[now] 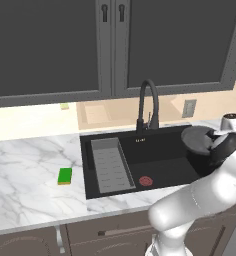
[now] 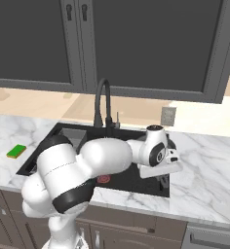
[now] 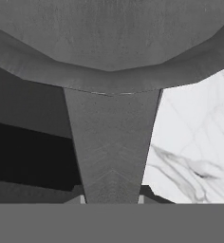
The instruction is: Pick the pan and sponge and place them into the sink. Then turn on the water.
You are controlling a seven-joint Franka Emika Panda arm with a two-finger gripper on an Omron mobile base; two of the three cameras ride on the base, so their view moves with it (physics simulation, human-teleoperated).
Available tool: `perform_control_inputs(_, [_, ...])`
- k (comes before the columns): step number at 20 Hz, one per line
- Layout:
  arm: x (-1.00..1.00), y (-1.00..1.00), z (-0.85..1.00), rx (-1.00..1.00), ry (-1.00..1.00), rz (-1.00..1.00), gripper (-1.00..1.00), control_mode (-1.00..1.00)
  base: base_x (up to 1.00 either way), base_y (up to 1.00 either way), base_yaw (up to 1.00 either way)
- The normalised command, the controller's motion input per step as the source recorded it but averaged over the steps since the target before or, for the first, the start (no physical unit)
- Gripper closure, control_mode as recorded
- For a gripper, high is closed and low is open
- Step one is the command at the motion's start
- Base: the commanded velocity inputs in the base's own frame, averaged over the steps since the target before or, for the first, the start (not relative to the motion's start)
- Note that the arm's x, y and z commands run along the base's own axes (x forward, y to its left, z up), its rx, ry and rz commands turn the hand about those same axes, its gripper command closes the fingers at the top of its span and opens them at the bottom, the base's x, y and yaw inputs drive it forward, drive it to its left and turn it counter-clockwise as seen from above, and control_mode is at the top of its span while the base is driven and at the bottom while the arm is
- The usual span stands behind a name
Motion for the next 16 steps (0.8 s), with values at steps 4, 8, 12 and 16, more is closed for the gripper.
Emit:
perform_control_inputs(4, [0.07, 0.00, 0.00, 0.00, 0.00, 0.00, 1.00, -1.00, 0.00, 0.00, 0.00])
perform_control_inputs(8, [0.01, 0.00, 0.00, 0.00, 0.00, 0.01, 1.00, -1.00, 0.00, 0.00, 0.00])
perform_control_inputs(12, [0.00, 0.00, 0.00, 0.00, 0.00, 0.08, 1.00, -1.00, 0.00, 0.00, 0.00])
perform_control_inputs(16, [-0.01, 0.00, 0.00, 0.00, 0.00, 0.11, 1.00, -1.00, 0.00, 0.00, 0.00])
